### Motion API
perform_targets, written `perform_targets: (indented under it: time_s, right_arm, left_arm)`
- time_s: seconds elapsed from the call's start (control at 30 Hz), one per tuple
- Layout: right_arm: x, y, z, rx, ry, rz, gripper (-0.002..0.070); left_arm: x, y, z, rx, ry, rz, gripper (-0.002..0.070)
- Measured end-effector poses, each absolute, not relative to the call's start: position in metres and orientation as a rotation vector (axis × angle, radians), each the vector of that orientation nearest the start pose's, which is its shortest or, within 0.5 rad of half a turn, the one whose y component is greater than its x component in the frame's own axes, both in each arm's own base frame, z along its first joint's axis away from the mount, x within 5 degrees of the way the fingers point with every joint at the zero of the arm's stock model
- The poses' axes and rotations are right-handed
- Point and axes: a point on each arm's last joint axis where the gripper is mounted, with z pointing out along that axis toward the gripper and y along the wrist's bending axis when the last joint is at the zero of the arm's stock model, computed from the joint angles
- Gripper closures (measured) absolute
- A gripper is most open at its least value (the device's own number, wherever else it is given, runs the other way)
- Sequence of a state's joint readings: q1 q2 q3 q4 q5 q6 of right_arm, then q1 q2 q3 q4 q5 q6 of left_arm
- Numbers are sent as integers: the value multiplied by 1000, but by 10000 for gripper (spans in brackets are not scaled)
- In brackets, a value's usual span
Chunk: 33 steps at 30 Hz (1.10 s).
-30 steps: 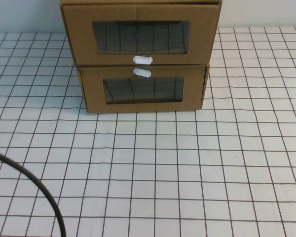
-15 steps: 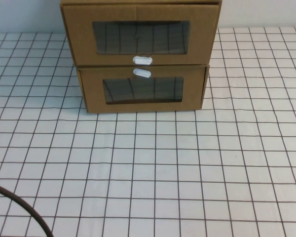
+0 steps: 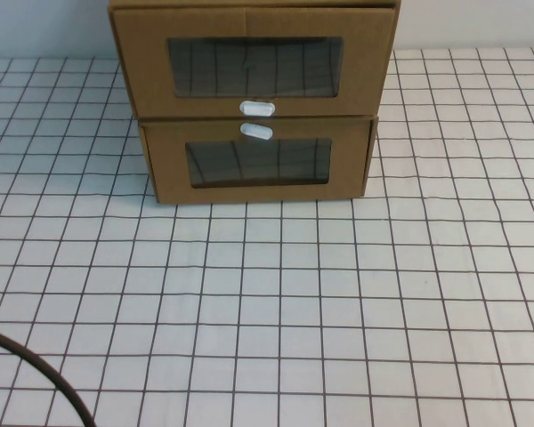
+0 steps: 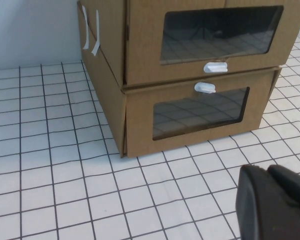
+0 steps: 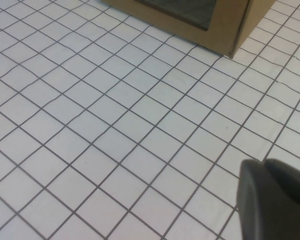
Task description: Close the shoe box
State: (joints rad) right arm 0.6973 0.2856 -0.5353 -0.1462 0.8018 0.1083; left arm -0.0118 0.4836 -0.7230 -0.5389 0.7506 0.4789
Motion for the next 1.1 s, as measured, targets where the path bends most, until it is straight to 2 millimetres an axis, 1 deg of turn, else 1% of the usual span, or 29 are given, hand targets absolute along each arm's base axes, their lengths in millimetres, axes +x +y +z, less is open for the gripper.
perform_targets:
  time_s: [0.47, 0.57, 0.67, 0.77, 0.83, 1.0, 1.1]
  right_arm:
    - [45, 25, 303, -629, 1945, 336, 689]
    - [45, 25, 303, -629, 1945, 336, 689]
    - [45, 25, 303, -629, 1945, 336, 689]
    - [45, 25, 303, -629, 1945, 339, 690]
    - [45, 25, 303, -629, 1945, 339, 689]
    - [45, 25, 303, -629, 1946, 340, 689]
    - [45, 25, 303, -629, 1946, 340, 690]
  left_arm:
    - [78, -33, 361, 313, 1881, -305, 680]
    - [78, -31, 358, 310, 1878, -285, 680]
    - [71, -26, 353, 315, 1841, -192, 680]
    - [59, -21, 345, 278, 1754, -122, 680]
    - [56, -17, 330, 219, 1705, -91, 680]
    - [59, -5, 275, 47, 1616, -45, 680]
    - [57, -1, 242, 5, 1566, -26, 680]
